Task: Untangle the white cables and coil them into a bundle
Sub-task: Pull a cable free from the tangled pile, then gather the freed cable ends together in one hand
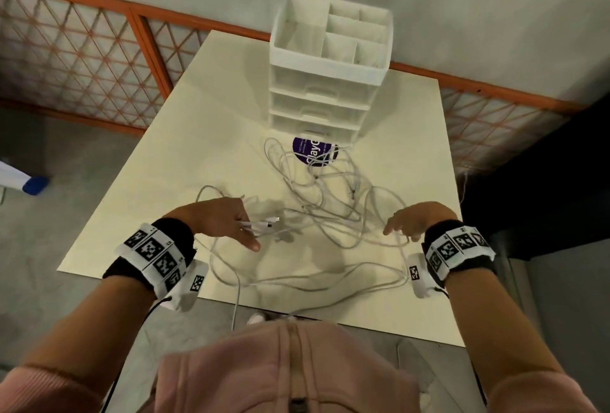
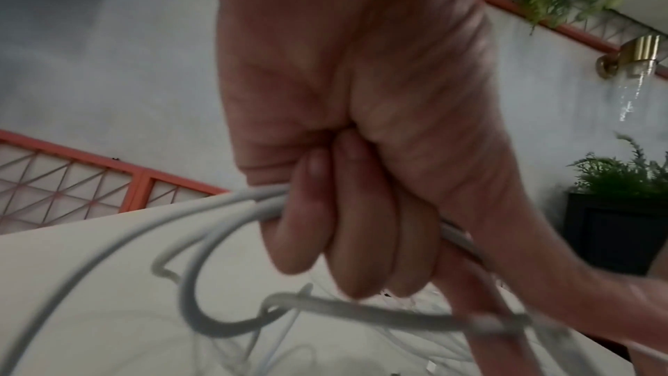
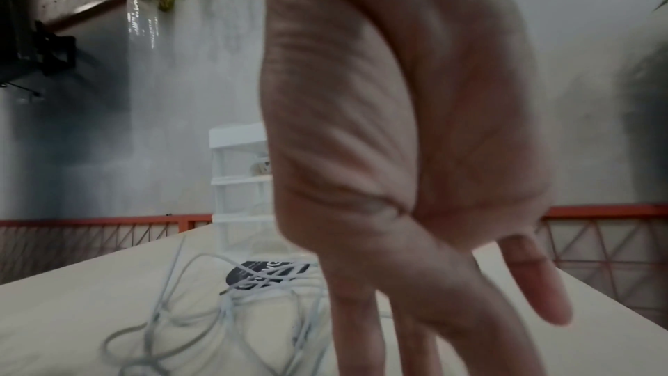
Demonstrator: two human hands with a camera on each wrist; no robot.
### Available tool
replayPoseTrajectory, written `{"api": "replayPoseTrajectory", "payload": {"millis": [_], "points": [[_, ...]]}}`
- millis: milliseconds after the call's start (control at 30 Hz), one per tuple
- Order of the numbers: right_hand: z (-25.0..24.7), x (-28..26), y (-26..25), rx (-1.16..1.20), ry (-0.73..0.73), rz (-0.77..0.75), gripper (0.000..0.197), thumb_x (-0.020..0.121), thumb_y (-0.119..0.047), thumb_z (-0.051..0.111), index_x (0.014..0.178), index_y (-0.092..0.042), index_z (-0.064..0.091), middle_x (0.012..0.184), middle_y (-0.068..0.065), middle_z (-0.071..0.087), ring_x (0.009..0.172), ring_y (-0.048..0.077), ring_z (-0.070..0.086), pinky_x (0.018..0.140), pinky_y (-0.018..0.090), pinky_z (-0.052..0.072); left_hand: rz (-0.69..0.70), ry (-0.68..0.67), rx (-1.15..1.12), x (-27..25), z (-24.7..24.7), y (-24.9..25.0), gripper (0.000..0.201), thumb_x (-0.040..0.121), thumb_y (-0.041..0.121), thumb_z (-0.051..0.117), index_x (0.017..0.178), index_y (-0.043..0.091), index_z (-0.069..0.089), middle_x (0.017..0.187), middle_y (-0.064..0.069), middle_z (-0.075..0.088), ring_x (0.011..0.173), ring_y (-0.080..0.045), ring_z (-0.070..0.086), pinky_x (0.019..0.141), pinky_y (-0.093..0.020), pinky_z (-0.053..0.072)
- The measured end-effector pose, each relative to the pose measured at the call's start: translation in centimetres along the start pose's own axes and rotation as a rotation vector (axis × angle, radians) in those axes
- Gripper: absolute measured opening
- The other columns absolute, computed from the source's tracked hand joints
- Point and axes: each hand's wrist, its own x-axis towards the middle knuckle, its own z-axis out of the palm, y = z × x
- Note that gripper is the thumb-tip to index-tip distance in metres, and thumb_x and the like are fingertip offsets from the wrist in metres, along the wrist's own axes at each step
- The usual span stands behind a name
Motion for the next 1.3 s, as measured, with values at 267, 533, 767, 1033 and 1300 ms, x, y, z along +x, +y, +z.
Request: {"api": "replayPoseTrajectory", "payload": {"millis": [267, 533, 767, 1033, 1300], "points": [[-2.4, -0.1, -5.3, 0.222, 0.304, -0.311, 0.028, 0.089, -0.004, 0.05, 0.11, -0.01, 0.068, 0.115, 0.007, 0.063, 0.102, 0.022, 0.06, 0.087, 0.023, 0.046, -0.053, -0.171, 0.004, -0.3, 0.5, 0.0, 0.061, 0.078, 0.042, 0.072, 0.044, 0.021, 0.026, 0.038, 0.009, 0.02, 0.04, -0.01, 0.015, 0.042, -0.018, 0.018], [4.2, 1.7, -13.5, 0.063, 0.315, -0.326, 0.036, 0.085, -0.019, 0.066, 0.114, 0.0, 0.055, 0.118, 0.019, 0.059, 0.109, 0.035, 0.059, 0.085, 0.036, 0.046, -0.058, 0.033, -0.013, -0.4, 0.9, -1.0, 0.048, 0.081, 0.047, 0.067, 0.045, 0.022, 0.047, 0.043, 0.007, 0.023, 0.044, -0.012, 0.023, 0.042, -0.018, 0.022], [0.2, -0.1, -12.5, 0.404, 0.207, -0.584, 0.017, 0.093, -0.006, 0.051, 0.108, -0.002, 0.058, 0.084, 0.007, 0.056, 0.076, 0.023, 0.067, 0.061, 0.024, 0.047, 0.114, 0.274, -0.128, -0.2, 0.3, -0.4, 0.027, 0.094, 0.034, 0.054, 0.082, 0.019, 0.073, 0.066, -0.006, 0.055, 0.052, -0.002, 0.046, 0.055, -0.013, 0.035], [-2.0, -6.1, -18.1, 0.83, 0.32, -0.972, 0.017, 0.09, 0.001, 0.057, 0.1, -0.009, 0.047, 0.078, 0.003, 0.049, 0.063, 0.022, 0.061, 0.054, 0.027, 0.056, 0.198, 0.596, -0.845, 0.9, -0.3, 2.7, 0.035, 0.096, 0.039, 0.046, 0.081, 0.009, 0.057, 0.05, 0.012, 0.03, 0.043, -0.004, 0.027, 0.044, -0.018, 0.028], [-1.0, -4.0, -12.8, 0.547, 0.305, -0.762, 0.04, 0.093, -0.045, 0.05, 0.07, -0.013, 0.058, 0.044, -0.008, 0.049, 0.037, 0.004, 0.044, 0.051, 0.02, 0.042, 0.108, 0.964, -0.811, 0.7, -1.2, 0.5, 0.039, 0.101, 0.037, 0.035, 0.07, 0.019, 0.05, 0.058, -0.001, 0.033, 0.038, -0.002, 0.03, 0.04, -0.019, 0.027]]}}
